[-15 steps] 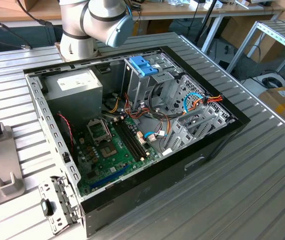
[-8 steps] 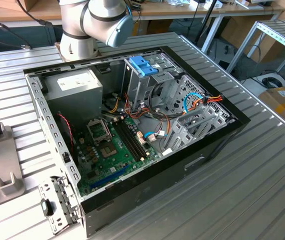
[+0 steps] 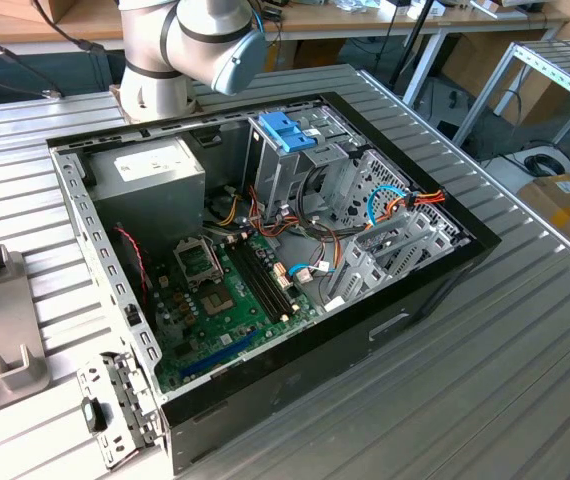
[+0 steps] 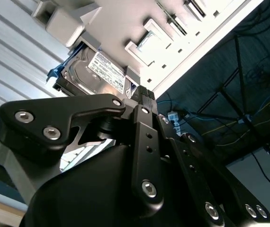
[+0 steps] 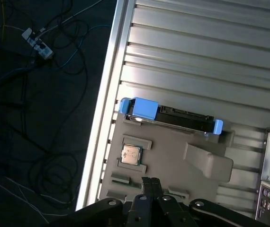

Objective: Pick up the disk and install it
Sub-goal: 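Pick up the disk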

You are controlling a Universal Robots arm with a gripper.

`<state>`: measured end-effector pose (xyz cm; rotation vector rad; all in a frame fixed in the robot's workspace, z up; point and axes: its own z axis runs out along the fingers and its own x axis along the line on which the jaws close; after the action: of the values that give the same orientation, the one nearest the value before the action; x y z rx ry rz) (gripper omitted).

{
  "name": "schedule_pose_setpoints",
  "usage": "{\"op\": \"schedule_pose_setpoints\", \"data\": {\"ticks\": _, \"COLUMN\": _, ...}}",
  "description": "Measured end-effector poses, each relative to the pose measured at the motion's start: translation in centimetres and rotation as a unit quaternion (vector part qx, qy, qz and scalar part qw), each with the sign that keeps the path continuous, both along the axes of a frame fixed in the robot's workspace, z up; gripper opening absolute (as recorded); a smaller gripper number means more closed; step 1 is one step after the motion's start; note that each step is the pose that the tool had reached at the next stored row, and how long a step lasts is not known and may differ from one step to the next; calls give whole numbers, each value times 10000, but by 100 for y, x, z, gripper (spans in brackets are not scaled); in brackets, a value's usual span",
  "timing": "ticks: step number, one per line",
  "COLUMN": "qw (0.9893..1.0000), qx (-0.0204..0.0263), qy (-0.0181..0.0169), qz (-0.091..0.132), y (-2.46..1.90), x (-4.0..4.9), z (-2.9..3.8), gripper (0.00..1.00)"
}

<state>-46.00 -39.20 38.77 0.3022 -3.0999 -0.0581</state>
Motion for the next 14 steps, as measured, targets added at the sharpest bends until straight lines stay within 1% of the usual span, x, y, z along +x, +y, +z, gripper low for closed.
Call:
{"op": "schedule_pose_setpoints", "data": {"ticks": 3, "qw": 9999, "qx": 0, "qy": 0, "qz": 125, "y": 0, "x": 0, "z": 0, "gripper": 10}}
{"op": "schedule_pose_setpoints", "data": {"ticks": 4, "qw": 9998, "qx": 0, "qy": 0, "qz": 200, "y": 0, "x": 0, "z": 0, "gripper": 10}}
{"op": "schedule_pose_setpoints", "data": {"ticks": 7, "qw": 9995, "qx": 0, "qy": 0, "qz": 325, "y": 0, "x": 0, "z": 0, "gripper": 10}}
{"op": "schedule_pose_setpoints", "data": {"ticks": 14, "qw": 9988, "qx": 0, "qy": 0, "qz": 494, "y": 0, "x": 0, "z": 0, "gripper": 10}}
